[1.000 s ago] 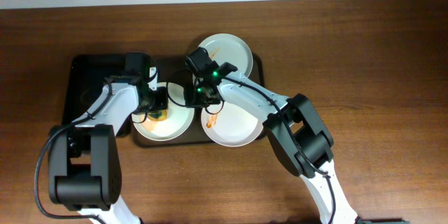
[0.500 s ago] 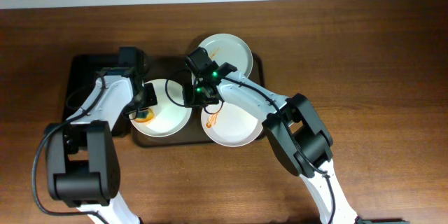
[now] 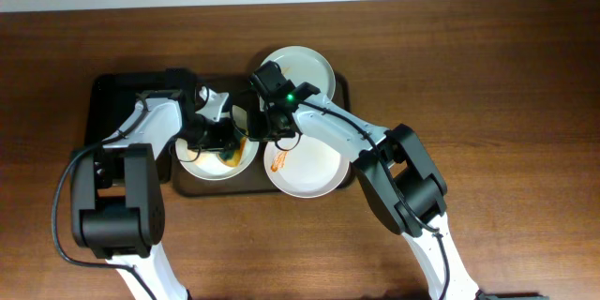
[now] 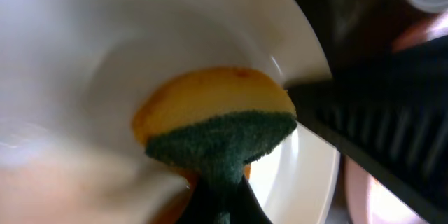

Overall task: Clean dirty plates on tray and stack at the side
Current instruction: 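Scrub the left plate with the sponge while the right gripper holds it, then lift the left sponge away and raise the cleaned plate with the right gripper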

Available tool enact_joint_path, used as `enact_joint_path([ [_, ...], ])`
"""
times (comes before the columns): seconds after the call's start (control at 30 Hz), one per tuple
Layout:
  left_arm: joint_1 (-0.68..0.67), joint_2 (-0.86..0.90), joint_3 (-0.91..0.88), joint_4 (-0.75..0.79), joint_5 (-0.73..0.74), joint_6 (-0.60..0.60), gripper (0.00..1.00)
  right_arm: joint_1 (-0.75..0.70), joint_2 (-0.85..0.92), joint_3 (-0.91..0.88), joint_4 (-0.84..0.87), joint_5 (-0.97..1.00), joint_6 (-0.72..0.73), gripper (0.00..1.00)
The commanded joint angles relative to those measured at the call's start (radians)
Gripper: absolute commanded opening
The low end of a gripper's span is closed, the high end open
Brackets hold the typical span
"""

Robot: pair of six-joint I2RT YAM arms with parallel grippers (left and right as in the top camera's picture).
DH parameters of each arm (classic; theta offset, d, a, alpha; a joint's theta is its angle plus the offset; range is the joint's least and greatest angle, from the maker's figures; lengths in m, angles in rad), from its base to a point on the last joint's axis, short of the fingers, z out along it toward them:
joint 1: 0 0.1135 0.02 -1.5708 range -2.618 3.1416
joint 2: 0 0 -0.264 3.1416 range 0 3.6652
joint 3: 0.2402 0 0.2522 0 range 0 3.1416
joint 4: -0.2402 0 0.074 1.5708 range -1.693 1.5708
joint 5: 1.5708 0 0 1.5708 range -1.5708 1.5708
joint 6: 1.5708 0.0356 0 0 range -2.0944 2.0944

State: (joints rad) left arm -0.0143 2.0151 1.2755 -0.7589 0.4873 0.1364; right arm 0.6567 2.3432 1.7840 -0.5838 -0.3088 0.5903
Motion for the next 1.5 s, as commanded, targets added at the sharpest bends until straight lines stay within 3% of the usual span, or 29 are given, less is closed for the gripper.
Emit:
enact_joint_path([
  [0.0, 0.018, 0.05, -0.037, -0.079, -0.1, -0.078, 0.01, 0.015, 0.037, 0.005, -0.003, -0.021, -0.006, 0.04],
  [0.17, 0.098, 0.05, -0.037, -0.09, -0.571, -0.385, 0.01, 0.015, 0.037, 0.005, -0.003, -0.021, -0.006, 0.04],
  [0.3, 0.101, 0.05, -0.037, 0.014, -0.686, -0.477, 0.01, 0.015, 0.036, 0.005, 0.0, -0.021, -0.006, 0.04],
  [0.37, 0.101, 0.05, -0.037, 0.086, -0.657, -0.476, 0.01, 0.015, 0.037, 0.005, -0.001, -0.021, -0.005, 0.04],
  [0.47, 0.087, 0.05, -0.037, 0.227, -0.309, -0.181, 0.01, 0.005, 0.037, 0.005, -0.004, -0.029, -0.005, 0.04],
  [0.57, 0.087, 0.05, -0.037, 0.254, -0.036, -0.014, 0.01, -0.002, 0.037, 0.005, -0.003, -0.04, -0.005, 0.04],
  [0.77, 0.101, 0.049, 0.018, 0.161, 0.213, 0.037, 0.01, -0.003, 0.037, 0.005, -0.003, -0.059, -0.01, 0.04],
  [0.93, 0.143, 0.049, 0.358, -0.086, 0.204, -0.01, 0.01, -0.003, 0.037, 0.005, -0.004, -0.066, -0.01, 0.04],
  [1.03, 0.167, 0.049, 0.538, -0.124, 0.151, -0.046, 0.0, -0.003, 0.037, 0.005, -0.007, -0.065, -0.017, 0.04],
  [1.07, 0.171, 0.049, 0.565, -0.125, 0.14, -0.047, 0.01, -0.003, 0.037, 0.004, -0.007, -0.065, -0.017, 0.09],
  [1.13, 0.173, 0.049, 0.585, -0.126, 0.1, -0.061, 0.01, -0.002, 0.037, 0.004, -0.006, -0.064, -0.017, 0.28],
  [1.17, 0.173, 0.049, 0.585, -0.137, 0.074, -0.061, 0.01, -0.002, 0.037, 0.004, -0.003, -0.064, -0.017, 0.29],
  [1.2, 0.173, 0.049, 0.584, -0.158, 0.021, -0.061, 0.01, -0.002, 0.037, 0.004, -0.001, -0.065, -0.017, 0.23],
  [1.23, 0.173, 0.049, 0.584, -0.164, -0.002, -0.061, 0.01, -0.002, 0.037, 0.004, 0.005, -0.065, -0.017, 0.04],
  [1.4, 0.172, 0.049, 0.584, -0.167, -0.018, -0.061, 0.01, -0.005, 0.017, 0.056, -0.014, -0.101, -0.121, 0.04],
  [1.47, 0.173, 0.049, 0.584, -0.167, -0.019, -0.06, 0.01, -0.003, -0.035, 0.136, -0.119, 0.011, -0.187, 0.04],
])
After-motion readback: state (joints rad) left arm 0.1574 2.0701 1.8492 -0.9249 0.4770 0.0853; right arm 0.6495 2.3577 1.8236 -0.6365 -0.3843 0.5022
